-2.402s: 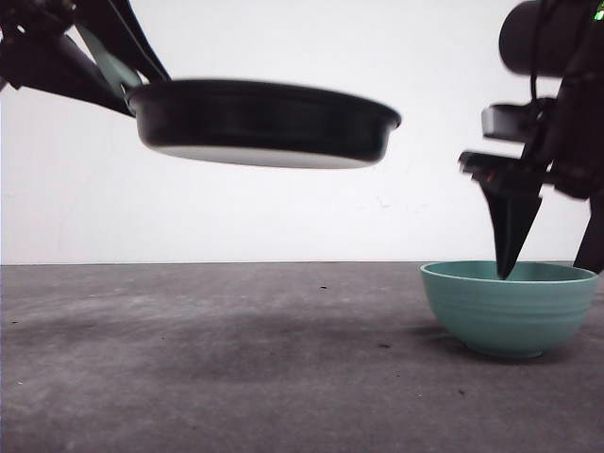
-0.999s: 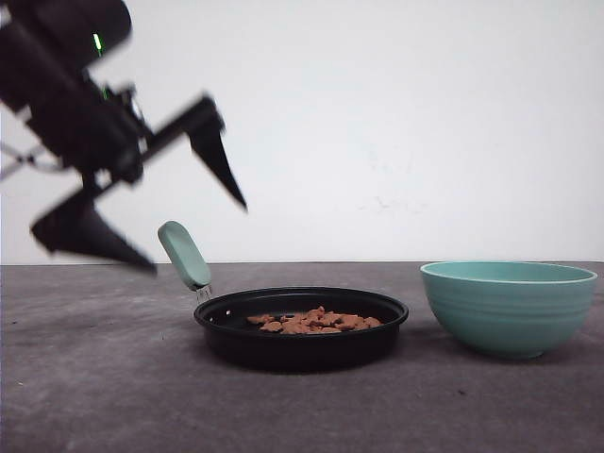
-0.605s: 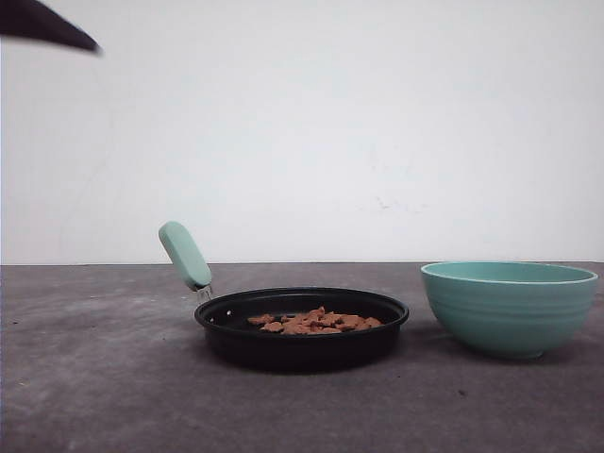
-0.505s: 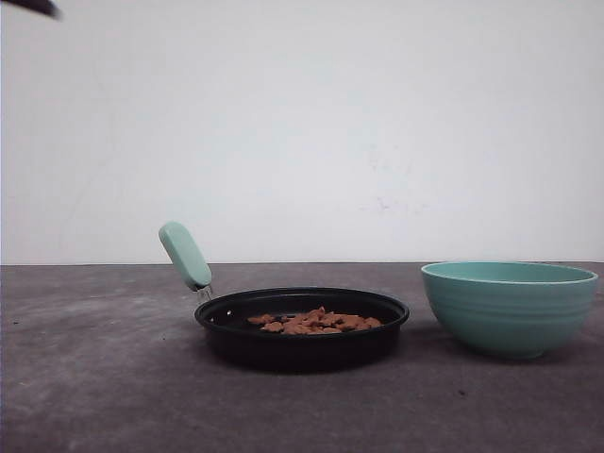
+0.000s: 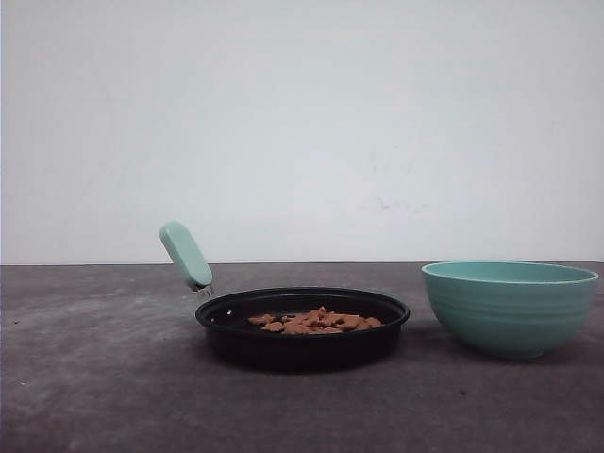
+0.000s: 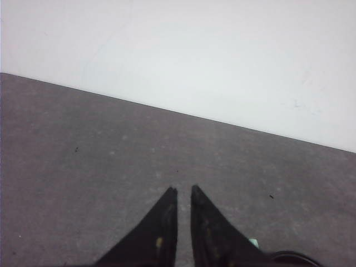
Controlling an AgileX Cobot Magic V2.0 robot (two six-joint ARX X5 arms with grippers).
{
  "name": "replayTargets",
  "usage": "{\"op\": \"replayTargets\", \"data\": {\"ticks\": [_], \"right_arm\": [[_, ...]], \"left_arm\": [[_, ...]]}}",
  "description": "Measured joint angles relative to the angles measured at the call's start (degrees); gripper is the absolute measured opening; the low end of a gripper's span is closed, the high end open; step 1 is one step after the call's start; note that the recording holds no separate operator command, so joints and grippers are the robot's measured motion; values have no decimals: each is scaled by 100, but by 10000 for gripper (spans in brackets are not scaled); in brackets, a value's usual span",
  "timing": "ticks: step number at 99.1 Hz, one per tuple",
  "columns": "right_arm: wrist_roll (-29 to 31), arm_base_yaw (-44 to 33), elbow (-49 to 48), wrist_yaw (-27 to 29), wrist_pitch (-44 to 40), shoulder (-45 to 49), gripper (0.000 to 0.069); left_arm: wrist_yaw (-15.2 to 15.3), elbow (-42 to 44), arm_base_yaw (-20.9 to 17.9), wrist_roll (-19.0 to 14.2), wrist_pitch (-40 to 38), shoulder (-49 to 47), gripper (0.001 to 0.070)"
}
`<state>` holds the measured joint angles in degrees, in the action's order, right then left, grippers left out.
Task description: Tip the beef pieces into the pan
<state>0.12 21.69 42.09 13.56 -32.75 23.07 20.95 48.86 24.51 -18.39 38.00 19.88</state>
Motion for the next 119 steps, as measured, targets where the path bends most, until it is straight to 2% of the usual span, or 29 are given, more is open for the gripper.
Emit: {"op": "replayTargets", "data": {"ticks": [66,85,92,103,114,119], "right_arm": [[-20,-2,0,0,-4,-7,17],[-33,-345,-92,-87,-297,-485,17],[-35,-463,-363,-155,33,-734,17],[11,-675,-1333,-243,1167,-1073,17],[343,-1067,-2544,-914,2380,-1462,17],[520,-1235,-2944,-1252,2610,-1668,17]], "left_arm": [[2,0,0,0,-11,-103,18],[2,0,0,0,-9,-103,18],[0,0,0,0,-9,-103,18],[2,0,0,0,-9,-103,18],[0,0,0,0,-9,-103,18],[0,0,0,0,-7,-103,18]]}}
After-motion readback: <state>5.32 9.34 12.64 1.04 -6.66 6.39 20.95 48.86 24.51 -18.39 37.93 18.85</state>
